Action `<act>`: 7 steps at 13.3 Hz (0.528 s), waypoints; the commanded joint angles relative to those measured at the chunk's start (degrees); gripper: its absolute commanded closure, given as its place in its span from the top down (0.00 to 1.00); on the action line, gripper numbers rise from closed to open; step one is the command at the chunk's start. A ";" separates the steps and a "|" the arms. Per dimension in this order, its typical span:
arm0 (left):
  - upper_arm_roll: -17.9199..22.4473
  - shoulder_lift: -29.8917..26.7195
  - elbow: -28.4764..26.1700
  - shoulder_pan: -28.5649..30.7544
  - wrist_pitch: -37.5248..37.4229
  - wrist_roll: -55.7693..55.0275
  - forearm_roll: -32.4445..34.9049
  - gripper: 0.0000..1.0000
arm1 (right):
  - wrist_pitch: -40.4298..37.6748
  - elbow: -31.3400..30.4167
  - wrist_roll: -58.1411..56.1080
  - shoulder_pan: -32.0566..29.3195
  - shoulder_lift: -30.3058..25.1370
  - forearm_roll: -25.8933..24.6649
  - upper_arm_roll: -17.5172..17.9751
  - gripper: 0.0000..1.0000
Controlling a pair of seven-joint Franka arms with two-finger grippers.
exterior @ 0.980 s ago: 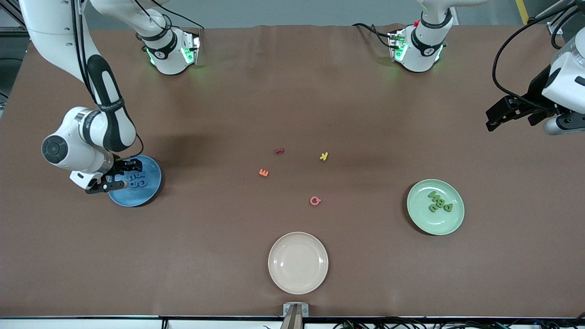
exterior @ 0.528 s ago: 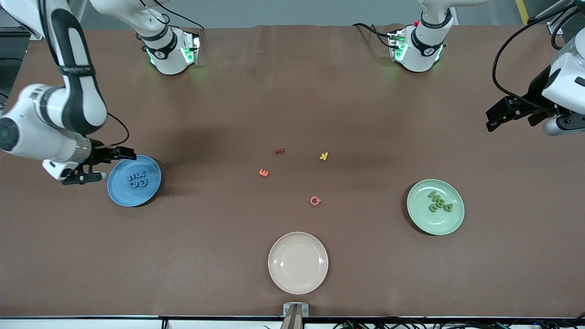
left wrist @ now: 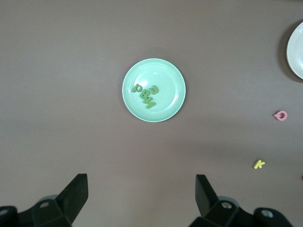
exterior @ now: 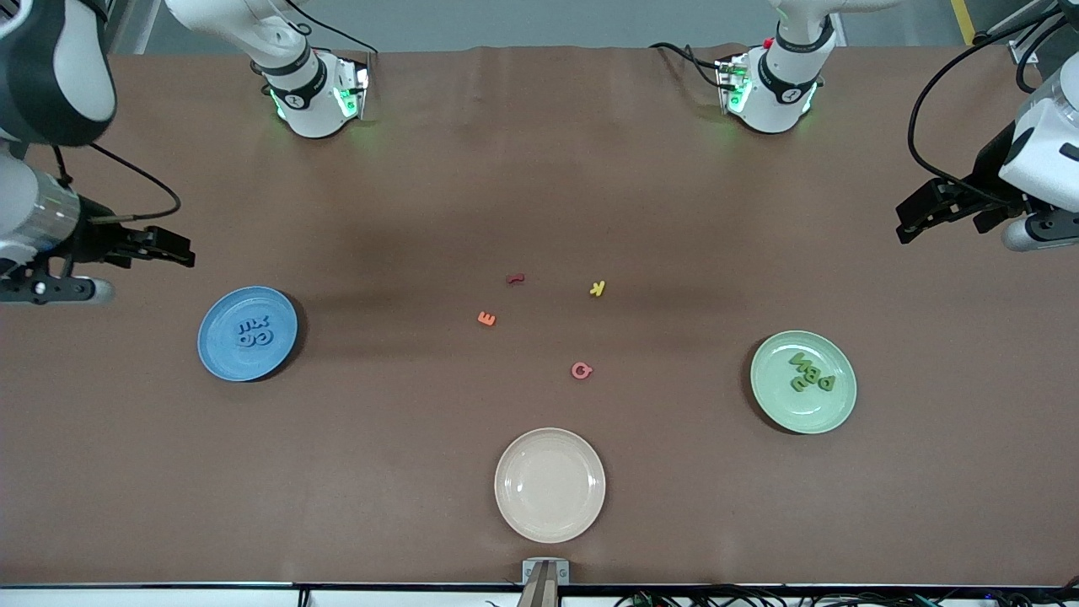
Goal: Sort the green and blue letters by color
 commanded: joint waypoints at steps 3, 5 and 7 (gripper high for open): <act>-0.13 0.33 0.34 0.33 0.38 -0.10 -0.93 1.00 | -4.61 5.64 1.05 1.19 -0.59 -1.09 0.01 0.99; -0.04 0.07 0.34 0.33 0.38 0.17 -0.84 1.00 | -4.70 5.20 1.14 2.76 -1.30 -1.18 -0.42 0.99; 0.22 -0.02 0.42 0.33 0.38 0.61 -0.93 1.00 | -4.62 4.50 1.14 1.46 -1.65 -1.27 0.18 0.99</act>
